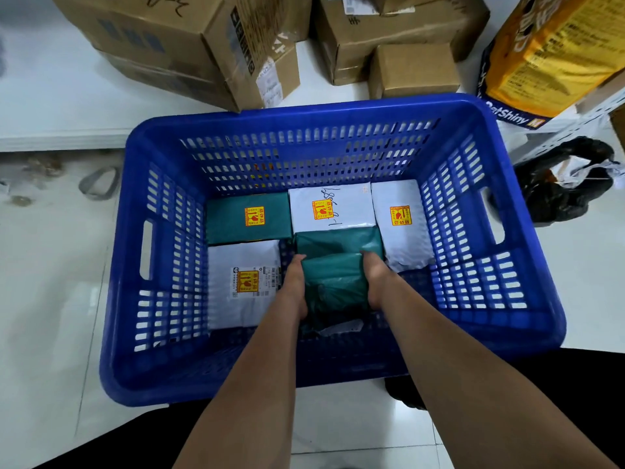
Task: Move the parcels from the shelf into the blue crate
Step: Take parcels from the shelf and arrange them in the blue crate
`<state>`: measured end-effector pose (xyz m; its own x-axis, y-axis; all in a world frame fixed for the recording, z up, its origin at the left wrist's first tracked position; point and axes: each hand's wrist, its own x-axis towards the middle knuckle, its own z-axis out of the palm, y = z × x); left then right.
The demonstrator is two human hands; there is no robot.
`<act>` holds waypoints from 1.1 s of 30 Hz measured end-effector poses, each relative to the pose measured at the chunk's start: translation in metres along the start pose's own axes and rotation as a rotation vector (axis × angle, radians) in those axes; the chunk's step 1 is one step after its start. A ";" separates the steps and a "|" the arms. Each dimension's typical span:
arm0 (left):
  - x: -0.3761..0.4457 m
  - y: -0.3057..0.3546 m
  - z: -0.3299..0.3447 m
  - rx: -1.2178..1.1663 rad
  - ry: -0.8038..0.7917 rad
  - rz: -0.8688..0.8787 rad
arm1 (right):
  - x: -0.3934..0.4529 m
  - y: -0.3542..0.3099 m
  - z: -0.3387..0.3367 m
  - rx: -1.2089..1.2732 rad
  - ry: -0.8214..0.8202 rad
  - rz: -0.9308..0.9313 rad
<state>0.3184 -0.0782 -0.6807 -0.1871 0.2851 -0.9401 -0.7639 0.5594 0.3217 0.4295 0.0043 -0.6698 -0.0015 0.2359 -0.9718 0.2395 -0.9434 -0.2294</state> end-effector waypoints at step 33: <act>0.027 0.007 -0.008 -0.043 -0.067 -0.213 | 0.111 0.009 -0.014 -0.384 0.136 0.109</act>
<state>0.3031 -0.0730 -0.7046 0.0218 0.2163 -0.9761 -0.8075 0.5794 0.1104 0.4453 0.0252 -0.7789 0.1658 0.1924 -0.9672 0.5761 -0.8149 -0.0633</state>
